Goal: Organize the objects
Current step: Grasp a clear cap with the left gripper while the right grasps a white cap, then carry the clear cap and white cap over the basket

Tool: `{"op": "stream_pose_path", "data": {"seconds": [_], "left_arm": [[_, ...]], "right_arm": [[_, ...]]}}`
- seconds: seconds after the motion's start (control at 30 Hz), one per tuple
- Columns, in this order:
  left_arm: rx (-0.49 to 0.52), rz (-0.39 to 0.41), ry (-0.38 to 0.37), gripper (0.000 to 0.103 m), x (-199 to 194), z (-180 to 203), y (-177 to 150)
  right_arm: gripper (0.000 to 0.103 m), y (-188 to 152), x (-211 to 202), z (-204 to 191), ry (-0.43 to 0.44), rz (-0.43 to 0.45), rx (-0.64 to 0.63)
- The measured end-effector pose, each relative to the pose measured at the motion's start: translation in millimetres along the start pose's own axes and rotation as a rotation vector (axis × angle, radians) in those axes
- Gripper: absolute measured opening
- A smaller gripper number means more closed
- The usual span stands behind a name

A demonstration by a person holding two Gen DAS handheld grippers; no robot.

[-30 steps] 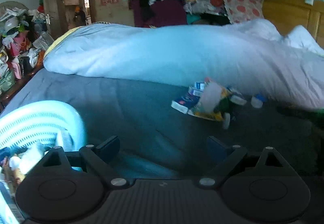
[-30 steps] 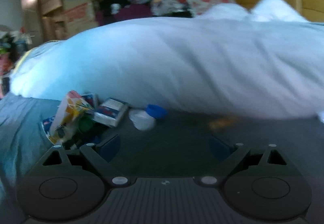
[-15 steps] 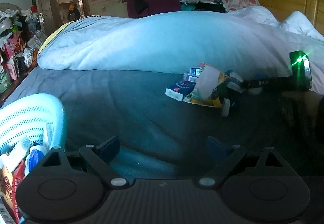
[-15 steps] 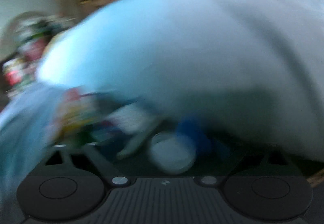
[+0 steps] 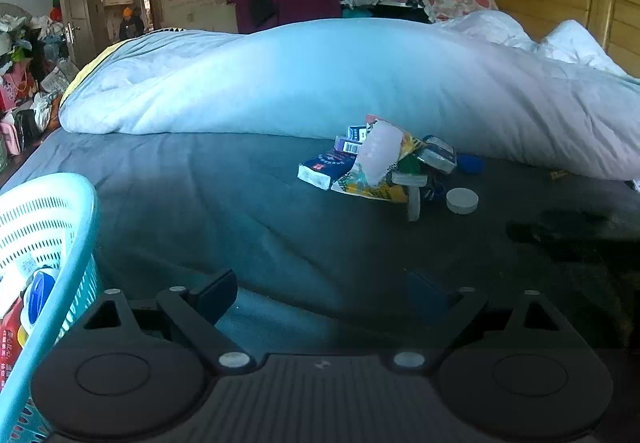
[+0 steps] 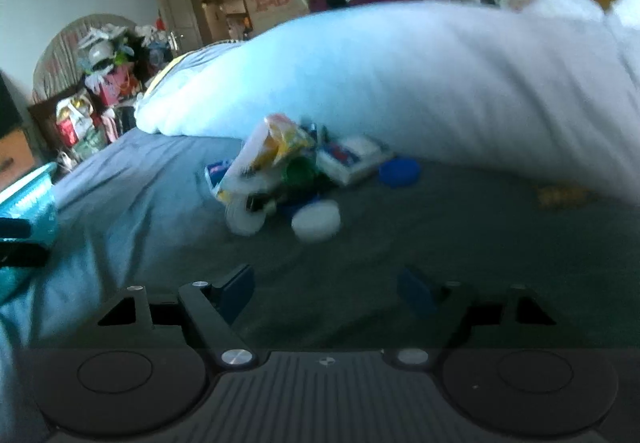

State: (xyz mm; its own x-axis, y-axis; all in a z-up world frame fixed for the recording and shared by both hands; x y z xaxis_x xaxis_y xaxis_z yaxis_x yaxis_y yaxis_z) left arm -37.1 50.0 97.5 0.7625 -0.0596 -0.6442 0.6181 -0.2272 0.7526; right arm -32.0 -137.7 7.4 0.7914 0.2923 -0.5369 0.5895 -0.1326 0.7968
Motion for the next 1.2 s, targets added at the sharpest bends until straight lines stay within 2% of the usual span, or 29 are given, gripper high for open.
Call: {"op": "stream_pose_path", "data": {"seconds": [0.1, 0.23, 0.27, 0.33, 0.4, 0.47, 0.6, 0.67, 0.73, 0.8, 0.87, 0.93, 0.97, 1.03, 1.2], "left_arm": [[0.008, 0.003, -0.001, 0.093, 2, 2, 2], [0.024, 0.017, -0.011, 0.092, 11, 8, 10], [0.028, 0.026, -0.02, 0.092, 15, 11, 14], [0.034, 0.052, -0.046, 0.088, 27, 20, 26], [0.04, 0.073, -0.075, 0.079, 43, 31, 38], [0.051, 0.1, -0.103, 0.074, 66, 44, 53], [0.083, 0.132, -0.143, 0.073, 110, 71, 76], [0.103, 0.11, -0.137, 0.073, 134, 83, 79], [0.104, 0.073, -0.135, 0.07, 153, 87, 77], [0.104, 0.05, -0.133, 0.063, 163, 89, 73], [0.1, 0.046, -0.136, 0.059, 168, 89, 72], [0.095, 0.049, -0.134, 0.05, 171, 89, 74], [0.091, 0.047, -0.137, 0.043, 172, 89, 74], [0.079, 0.041, -0.141, 0.043, 169, 88, 75], [0.067, 0.112, -0.1, 0.043, 129, 75, 88]], "right_arm": [[0.071, 19, 30, -5, -0.027, 0.003, -0.059], [0.061, 30, 79, -8, -0.064, -0.078, -0.126], [0.056, 28, 85, -6, -0.073, -0.098, -0.14], [0.04, 21, 86, 0, -0.099, -0.105, -0.157], [0.04, 16, 73, 4, -0.104, -0.08, -0.131], [0.04, 12, 50, 9, -0.098, -0.039, -0.079], [0.04, -11, 7, 18, -0.102, -0.007, 0.017], [0.04, -23, -1, 22, -0.089, -0.024, 0.056], [0.04, -21, -1, 25, -0.075, -0.019, 0.071], [0.04, -19, 5, 27, -0.071, -0.021, 0.083], [0.04, -19, 6, 29, -0.063, -0.022, 0.096], [0.04, -19, 7, 28, -0.059, -0.02, 0.097], [0.04, -18, 6, 28, -0.06, -0.018, 0.099], [0.04, -16, 7, 29, -0.062, -0.013, 0.105], [0.04, -10, -3, 23, -0.068, 0.022, 0.089]]}}
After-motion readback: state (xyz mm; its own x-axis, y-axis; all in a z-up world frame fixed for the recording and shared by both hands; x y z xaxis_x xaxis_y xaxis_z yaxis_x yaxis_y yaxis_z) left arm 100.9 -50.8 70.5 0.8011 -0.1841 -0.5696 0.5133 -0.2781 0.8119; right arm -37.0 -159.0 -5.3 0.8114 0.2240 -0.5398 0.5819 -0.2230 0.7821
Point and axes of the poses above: each gripper's, at about its wrist camera, not at the fingertips, and x roughly the way its jaws point, z to its right, y to its top, the point moved 9 cm from there along x, roughly the way its jaws point, and after that the axes turned 4 degrees about x, right-handed, at the moved point
